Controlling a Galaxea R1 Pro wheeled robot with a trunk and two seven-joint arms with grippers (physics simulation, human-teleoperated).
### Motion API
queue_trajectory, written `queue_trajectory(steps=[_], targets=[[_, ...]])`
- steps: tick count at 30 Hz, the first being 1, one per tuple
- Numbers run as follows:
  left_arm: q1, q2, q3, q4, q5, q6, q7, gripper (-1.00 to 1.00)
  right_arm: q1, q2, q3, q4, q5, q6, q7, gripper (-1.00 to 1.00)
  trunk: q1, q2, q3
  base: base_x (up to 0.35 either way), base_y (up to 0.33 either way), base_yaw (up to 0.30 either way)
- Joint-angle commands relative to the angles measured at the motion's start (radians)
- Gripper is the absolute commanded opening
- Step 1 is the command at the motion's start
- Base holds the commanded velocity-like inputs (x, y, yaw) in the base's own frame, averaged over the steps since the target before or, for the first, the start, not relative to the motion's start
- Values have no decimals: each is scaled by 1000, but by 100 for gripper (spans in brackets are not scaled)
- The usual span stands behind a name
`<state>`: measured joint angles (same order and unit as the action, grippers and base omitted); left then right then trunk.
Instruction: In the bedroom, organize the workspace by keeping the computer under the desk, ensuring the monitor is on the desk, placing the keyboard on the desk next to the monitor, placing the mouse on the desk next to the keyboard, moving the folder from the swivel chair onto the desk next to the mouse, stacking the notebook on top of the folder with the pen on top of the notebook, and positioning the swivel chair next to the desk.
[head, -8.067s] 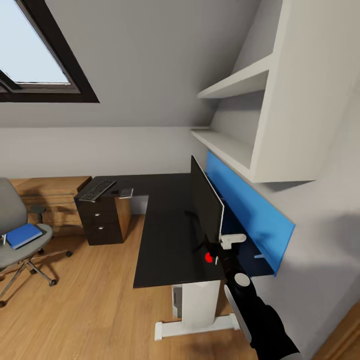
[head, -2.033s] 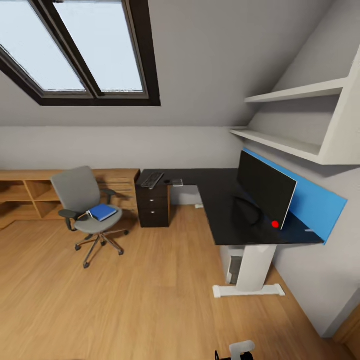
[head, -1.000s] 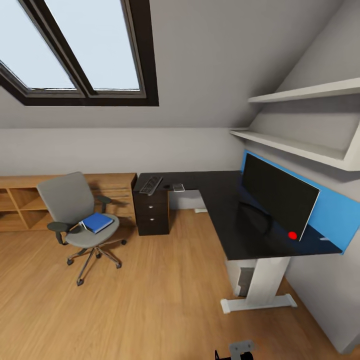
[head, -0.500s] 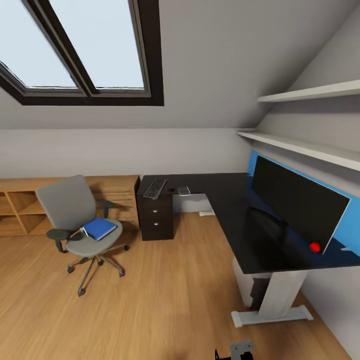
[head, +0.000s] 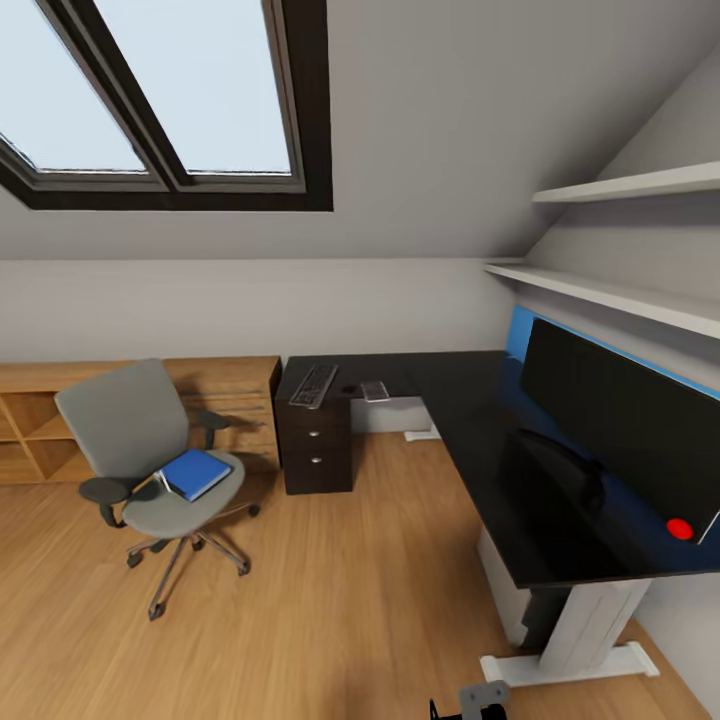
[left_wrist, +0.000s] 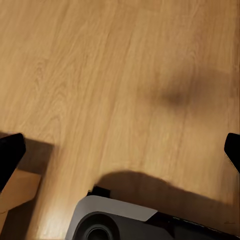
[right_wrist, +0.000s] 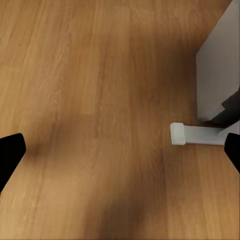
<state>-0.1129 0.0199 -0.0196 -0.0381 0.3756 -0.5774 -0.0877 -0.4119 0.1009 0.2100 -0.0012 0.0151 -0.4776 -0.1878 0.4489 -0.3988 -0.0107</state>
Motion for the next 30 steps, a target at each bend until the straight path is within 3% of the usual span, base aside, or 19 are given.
queue_trajectory(steps=[1, 15, 30], targets=[[-1, 0, -2, 1, 11, -2, -9, 100, -1, 0, 8, 1, 2, -1, -9, 100, 1, -1, -1, 335, 32, 0], [-1, 1, -2, 1, 11, -2, -9, 100, -1, 0, 8, 1, 2, -2, -9, 100, 1, -1, -1, 339, 63, 4], [-1, 2, -2, 1, 12, -2, -9, 100, -1, -1, 8, 1, 2, -3, -9, 100, 1, -1, -9, 340, 2, 124]])
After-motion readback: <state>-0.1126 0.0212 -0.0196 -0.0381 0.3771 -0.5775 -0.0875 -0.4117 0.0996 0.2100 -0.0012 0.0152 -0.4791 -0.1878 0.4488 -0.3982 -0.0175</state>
